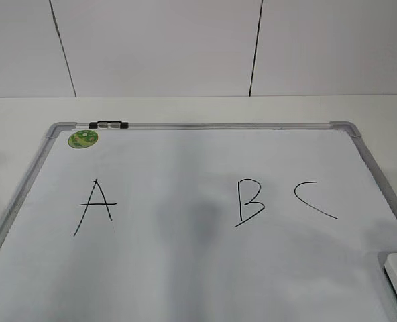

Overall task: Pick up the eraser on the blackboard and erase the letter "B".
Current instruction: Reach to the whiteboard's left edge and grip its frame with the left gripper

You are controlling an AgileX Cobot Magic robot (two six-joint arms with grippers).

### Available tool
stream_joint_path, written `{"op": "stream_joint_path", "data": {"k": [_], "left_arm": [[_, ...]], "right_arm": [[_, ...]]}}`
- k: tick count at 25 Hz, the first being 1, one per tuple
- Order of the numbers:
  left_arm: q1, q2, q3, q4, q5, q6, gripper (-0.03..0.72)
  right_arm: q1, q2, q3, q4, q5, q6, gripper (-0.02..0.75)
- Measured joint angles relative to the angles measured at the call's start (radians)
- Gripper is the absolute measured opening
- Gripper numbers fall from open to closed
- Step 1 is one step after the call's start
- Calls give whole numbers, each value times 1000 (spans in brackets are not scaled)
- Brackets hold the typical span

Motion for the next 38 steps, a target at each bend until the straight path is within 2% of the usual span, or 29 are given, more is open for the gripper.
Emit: {"op": "stream_joint_path", "data": {"k": [15,24,30,38], "left_arm": [[0,638,-295,19,-20,-7,241],[0,969,-484,21,-20,-7,241],[0,1135,-544,21,-37,-7,241],[0,1263,-557,21,-56,-7,241]], "right_arm": [[0,305,-2,-7,-11,15,584],[0,322,-100,-7,-12,17,584],[0,322,-102,-11,-13,17,584],[0,322,-102,-14,-13,17,584]]}}
